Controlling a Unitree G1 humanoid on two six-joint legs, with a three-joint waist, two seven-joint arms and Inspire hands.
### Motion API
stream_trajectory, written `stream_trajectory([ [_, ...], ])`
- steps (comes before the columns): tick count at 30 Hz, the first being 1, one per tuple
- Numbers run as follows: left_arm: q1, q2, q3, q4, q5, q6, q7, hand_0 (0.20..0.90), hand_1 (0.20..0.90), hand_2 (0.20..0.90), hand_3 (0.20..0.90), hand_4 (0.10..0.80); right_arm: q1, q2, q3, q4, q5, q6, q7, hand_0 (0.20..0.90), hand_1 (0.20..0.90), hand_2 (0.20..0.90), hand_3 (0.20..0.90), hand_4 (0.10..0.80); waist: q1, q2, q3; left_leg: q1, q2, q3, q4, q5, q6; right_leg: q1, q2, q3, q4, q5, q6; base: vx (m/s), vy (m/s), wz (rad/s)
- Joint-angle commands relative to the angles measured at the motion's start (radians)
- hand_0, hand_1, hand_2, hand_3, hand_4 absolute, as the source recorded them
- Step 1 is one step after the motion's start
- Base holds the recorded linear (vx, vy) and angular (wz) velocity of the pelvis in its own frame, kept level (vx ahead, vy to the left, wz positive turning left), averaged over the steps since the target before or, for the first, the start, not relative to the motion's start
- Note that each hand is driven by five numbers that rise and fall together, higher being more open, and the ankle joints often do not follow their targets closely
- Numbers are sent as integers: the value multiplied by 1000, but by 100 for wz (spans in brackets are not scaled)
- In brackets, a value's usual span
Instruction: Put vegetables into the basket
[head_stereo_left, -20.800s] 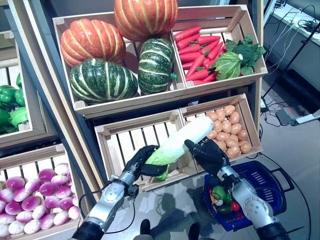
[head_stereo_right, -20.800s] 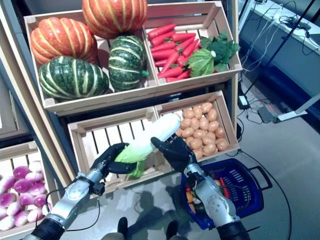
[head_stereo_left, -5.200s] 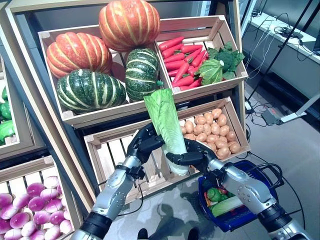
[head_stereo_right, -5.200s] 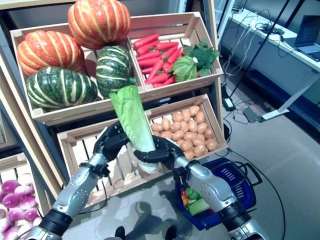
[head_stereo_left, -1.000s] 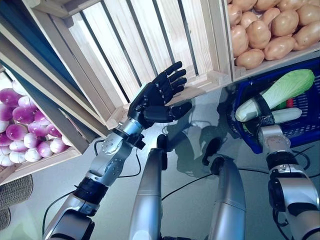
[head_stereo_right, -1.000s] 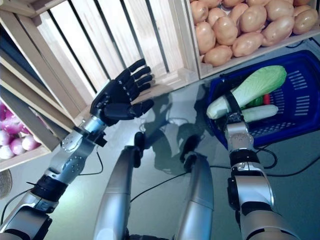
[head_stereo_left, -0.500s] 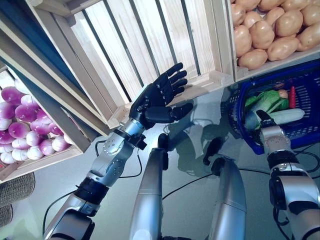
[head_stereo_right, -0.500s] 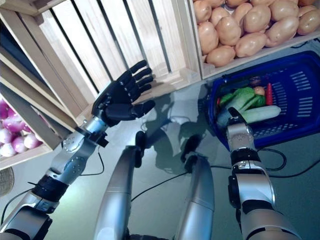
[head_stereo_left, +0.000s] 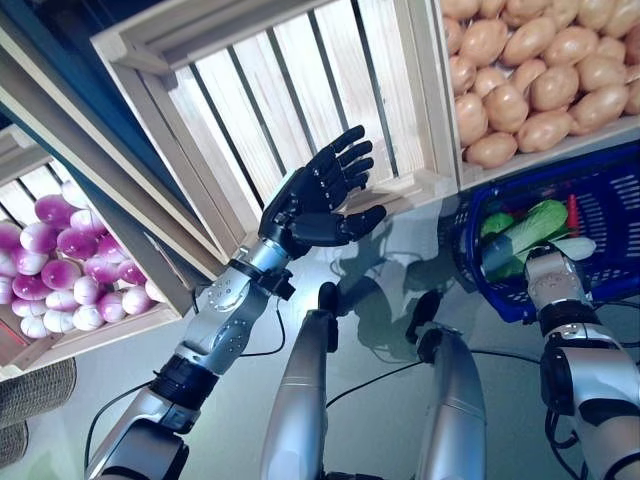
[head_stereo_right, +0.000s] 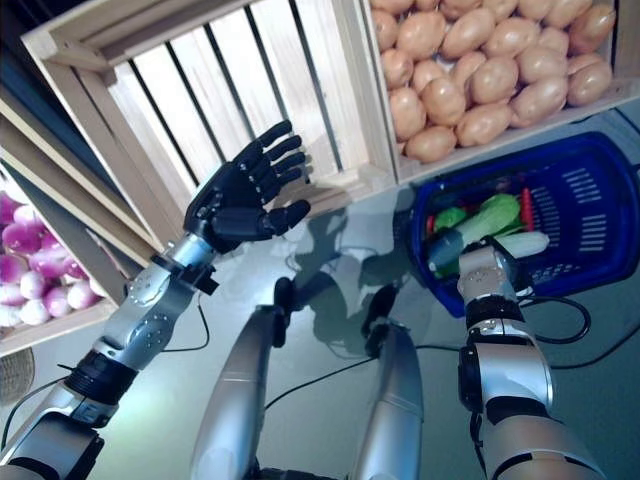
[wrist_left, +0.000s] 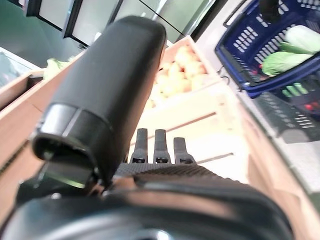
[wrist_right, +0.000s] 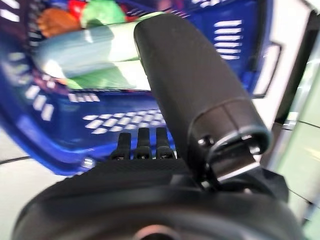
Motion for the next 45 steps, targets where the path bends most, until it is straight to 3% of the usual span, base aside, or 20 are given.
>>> stream_trajectory([
  [1,-53,-19,28,-140,-37,-111,-14,900,900,900,900,800,19,-77,41,-59,-190,-127,-59,900,900,900,900,800,-20,27,0,161,-37,15,-200,67,0,203,33,-50,-96,13,-20,-4,90,-12],
  [12,84,-63,46,-83,-70,-76,41,900,900,900,900,800,322,45,131,-419,-455,-178,12,900,900,900,900,800,-58,-7,-142,450,-36,30,-503,158,-15,512,87,-80,-428,95,-7,41,65,-4],
  [21,297,-121,97,35,69,18,-14,900,900,900,900,800,727,130,210,-649,-712,-146,342,900,900,900,900,800,-97,-45,-352,721,13,55,-763,230,-35,763,101,-70,-659,173,30,150,51,-8],
  [27,349,-122,106,144,152,51,-45,900,900,900,900,800,802,148,276,-626,-823,-71,517,900,900,900,900,800,-117,-50,-412,782,24,73,-773,208,-44,826,101,-69,-711,181,40,76,33,-13],
  [35,381,-118,61,412,380,63,-88,900,900,900,900,800,860,131,413,-434,-1045,20,882,900,900,900,900,800,-135,-59,-438,839,31,106,-773,171,-43,869,95,-80,-717,162,57,50,14,-7],
  [39,378,-120,34,504,477,44,-87,900,900,900,900,800,856,144,444,-315,-1090,45,919,900,900,900,900,800,-131,-62,-437,851,36,111,-773,165,-43,879,94,-85,-711,153,61,43,-11,-2],
  [45,348,-157,-3,682,616,60,-77,900,900,900,900,800,844,198,468,-116,-1094,156,907,900,900,900,900,800,-126,-62,-432,863,41,112,-773,159,-43,890,92,-89,-716,151,67,46,-10,0],
])
